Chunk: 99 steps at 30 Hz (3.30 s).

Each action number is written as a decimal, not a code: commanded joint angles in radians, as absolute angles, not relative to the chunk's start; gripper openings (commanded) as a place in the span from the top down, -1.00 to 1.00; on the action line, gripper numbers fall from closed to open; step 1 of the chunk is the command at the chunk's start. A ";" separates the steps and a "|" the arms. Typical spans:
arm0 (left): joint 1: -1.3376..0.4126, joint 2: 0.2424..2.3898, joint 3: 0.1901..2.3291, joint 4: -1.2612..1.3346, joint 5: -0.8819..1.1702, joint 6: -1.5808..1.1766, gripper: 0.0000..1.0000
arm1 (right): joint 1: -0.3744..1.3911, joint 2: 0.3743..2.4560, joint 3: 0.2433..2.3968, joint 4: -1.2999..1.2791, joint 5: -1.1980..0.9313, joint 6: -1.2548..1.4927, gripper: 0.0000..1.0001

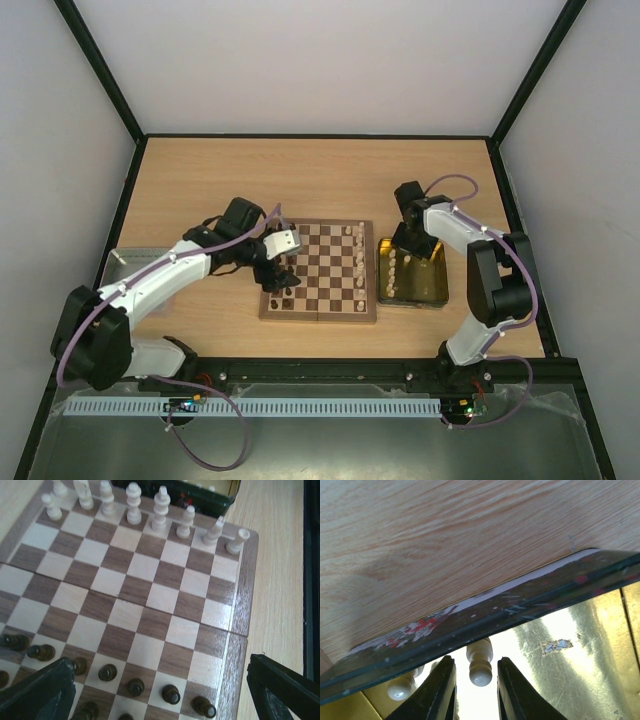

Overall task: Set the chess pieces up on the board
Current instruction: Pick up the chess piece from the storage box, then place the chess piece on the chessboard.

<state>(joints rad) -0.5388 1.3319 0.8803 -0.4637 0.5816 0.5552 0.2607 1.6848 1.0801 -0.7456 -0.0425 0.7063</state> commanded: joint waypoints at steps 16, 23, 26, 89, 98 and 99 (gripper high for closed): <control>-0.565 1.224 0.805 -0.254 0.557 0.437 -0.89 | 0.249 1.658 1.018 -0.697 -0.026 0.711 0.93; -0.565 1.216 0.786 -0.218 0.493 0.418 -0.89 | 0.248 1.632 1.035 -0.721 -0.001 0.711 0.96; -0.563 1.215 0.782 -0.212 0.483 0.415 -0.89 | 0.255 1.582 1.049 -0.737 0.011 0.709 0.96; -0.471 1.380 0.837 -0.236 0.365 0.376 -0.71 | 0.646 1.928 1.483 -0.887 -0.062 0.611 0.96; -0.466 1.380 0.835 -0.242 0.377 0.382 -0.72 | 0.626 1.951 1.496 -0.883 -0.058 0.609 0.96; -0.466 1.380 0.835 -0.243 0.379 0.383 -0.72 | 0.624 1.954 1.495 -0.882 -0.057 0.608 0.96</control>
<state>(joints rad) -0.4725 1.3872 0.8391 -0.2276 0.3588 0.3740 0.6334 1.9251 1.4822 -0.8814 -0.0788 0.6239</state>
